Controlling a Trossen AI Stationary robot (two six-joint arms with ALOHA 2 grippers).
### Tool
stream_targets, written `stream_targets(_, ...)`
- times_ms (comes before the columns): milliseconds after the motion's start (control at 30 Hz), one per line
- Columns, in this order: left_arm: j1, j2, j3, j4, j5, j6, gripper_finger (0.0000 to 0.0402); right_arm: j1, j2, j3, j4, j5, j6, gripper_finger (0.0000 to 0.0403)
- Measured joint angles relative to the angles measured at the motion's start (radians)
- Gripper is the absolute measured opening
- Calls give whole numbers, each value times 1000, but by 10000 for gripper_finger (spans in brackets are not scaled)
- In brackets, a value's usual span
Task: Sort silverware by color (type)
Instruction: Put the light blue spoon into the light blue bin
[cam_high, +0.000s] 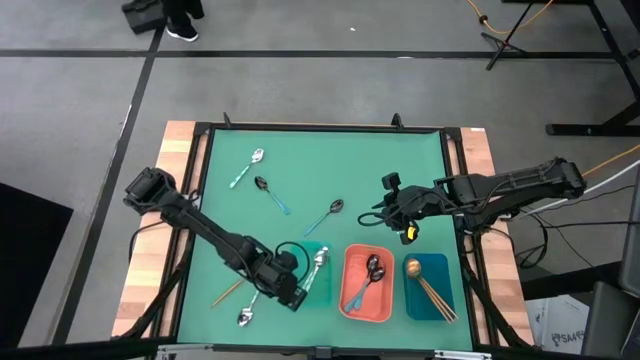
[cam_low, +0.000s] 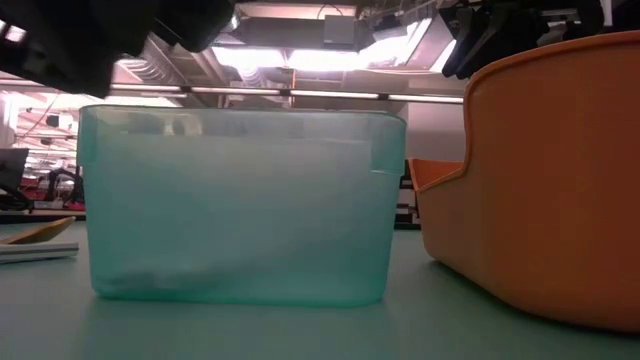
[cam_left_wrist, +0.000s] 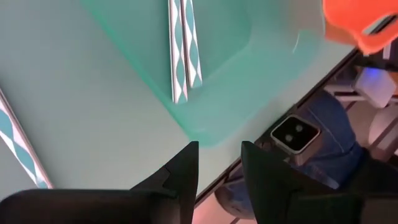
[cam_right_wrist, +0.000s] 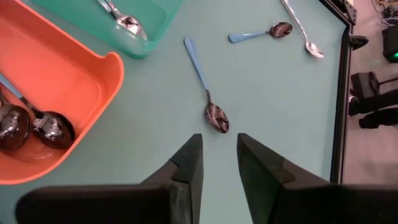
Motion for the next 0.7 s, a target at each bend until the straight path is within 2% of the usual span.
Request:
stream_targets(400,-72,0,0,-27,1,0,115,0,0,0,0,0,0,88)
stream_targets(700,-134,0,0,-249,2,-118,115,0,0,0,0,0,0,88)
